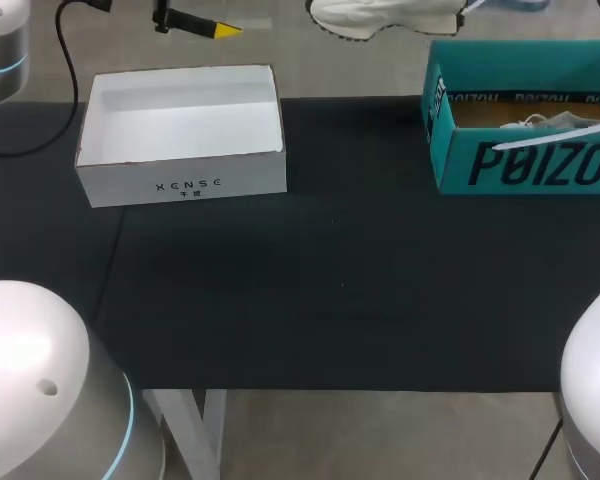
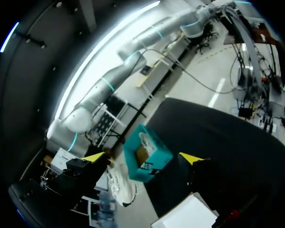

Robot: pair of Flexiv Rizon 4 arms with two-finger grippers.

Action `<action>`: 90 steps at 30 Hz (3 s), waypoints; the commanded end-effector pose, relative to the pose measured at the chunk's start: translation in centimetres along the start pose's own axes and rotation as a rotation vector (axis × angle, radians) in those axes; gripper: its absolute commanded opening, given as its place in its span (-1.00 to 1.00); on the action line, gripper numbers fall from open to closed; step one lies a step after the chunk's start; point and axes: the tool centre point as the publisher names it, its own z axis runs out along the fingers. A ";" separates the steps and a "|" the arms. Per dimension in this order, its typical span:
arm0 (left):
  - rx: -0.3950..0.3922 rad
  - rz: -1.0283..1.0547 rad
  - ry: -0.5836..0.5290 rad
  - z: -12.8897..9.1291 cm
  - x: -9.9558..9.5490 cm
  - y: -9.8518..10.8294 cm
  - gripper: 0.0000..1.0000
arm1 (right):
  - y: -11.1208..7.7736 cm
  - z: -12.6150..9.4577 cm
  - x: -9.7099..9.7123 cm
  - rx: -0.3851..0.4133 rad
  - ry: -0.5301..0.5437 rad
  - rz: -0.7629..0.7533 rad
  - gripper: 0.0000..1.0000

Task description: Take the shoe out of the shoebox, open the shoe tongue, remove and reinsert the insole, then place the shoe into the shoebox

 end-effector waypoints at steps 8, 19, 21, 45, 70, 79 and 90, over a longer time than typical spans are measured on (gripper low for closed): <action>-0.001 0.000 0.004 0.0 -0.1 0.0 1.00 | 1.2 1.8 -5.2 0.019 -0.043 0.068 -1.00; -0.001 0.000 0.004 0.0 -0.1 0.0 1.00 | 0.5 4.2 -12.5 0.039 -0.132 0.163 -1.00; -0.001 0.000 0.004 0.0 -0.1 0.0 1.00 | 0.5 4.5 -13.9 0.049 -0.134 0.193 -1.00; -0.001 0.000 0.004 0.0 -0.1 0.0 1.00 | 0.8 5.9 -18.1 0.092 -0.163 0.230 -1.00; -0.001 0.000 0.004 0.0 -0.1 0.0 1.00 | 3.5 10.6 -23.7 0.021 -0.144 0.176 -1.00; -0.001 0.000 0.004 0.0 -0.1 0.0 1.00 | 1.8 13.5 -24.2 -0.007 -0.096 0.175 -1.00; -0.001 0.000 0.004 0.0 -0.1 0.0 1.00 | 1.2 17.3 -24.5 -0.028 -0.091 0.153 -1.00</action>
